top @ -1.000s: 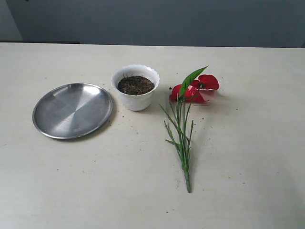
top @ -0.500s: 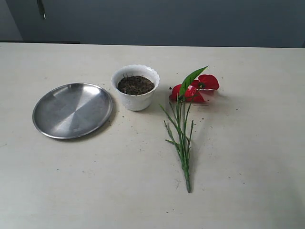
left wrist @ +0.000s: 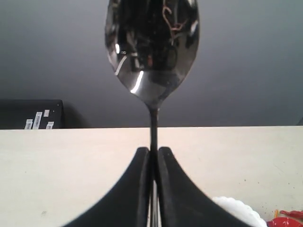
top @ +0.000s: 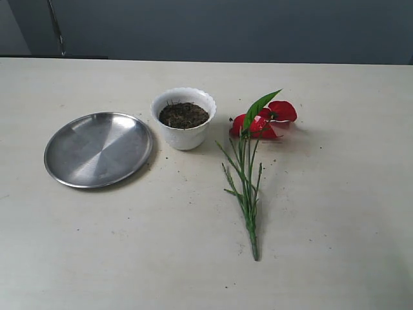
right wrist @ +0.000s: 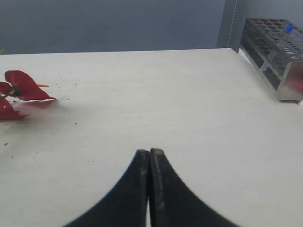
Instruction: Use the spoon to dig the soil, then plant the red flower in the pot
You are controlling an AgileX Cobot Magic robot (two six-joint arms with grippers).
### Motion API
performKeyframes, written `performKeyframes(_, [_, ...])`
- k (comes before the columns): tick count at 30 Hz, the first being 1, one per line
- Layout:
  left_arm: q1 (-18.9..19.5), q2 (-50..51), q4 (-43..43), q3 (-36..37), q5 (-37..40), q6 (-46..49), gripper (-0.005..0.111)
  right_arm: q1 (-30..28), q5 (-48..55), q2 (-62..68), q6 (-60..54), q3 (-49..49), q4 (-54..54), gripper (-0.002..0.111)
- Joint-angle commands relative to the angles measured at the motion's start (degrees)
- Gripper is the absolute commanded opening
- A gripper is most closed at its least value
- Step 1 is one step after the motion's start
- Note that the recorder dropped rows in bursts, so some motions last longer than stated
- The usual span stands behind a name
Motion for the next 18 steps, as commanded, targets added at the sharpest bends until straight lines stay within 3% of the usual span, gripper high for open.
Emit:
performKeyframes(1, [0.2,-0.4,0.5,-0.3,2.1,-0.8,0.0,-0.3,-0.7,-0.4,0.0,0.1,-0.1,-0.001])
performKeyframes(18, [0.2,10.0,0.6,-1.7,12.5,-1.3,0.0,-0.3,-0.7,-0.4,0.0,0.1,-0.1,-0.001])
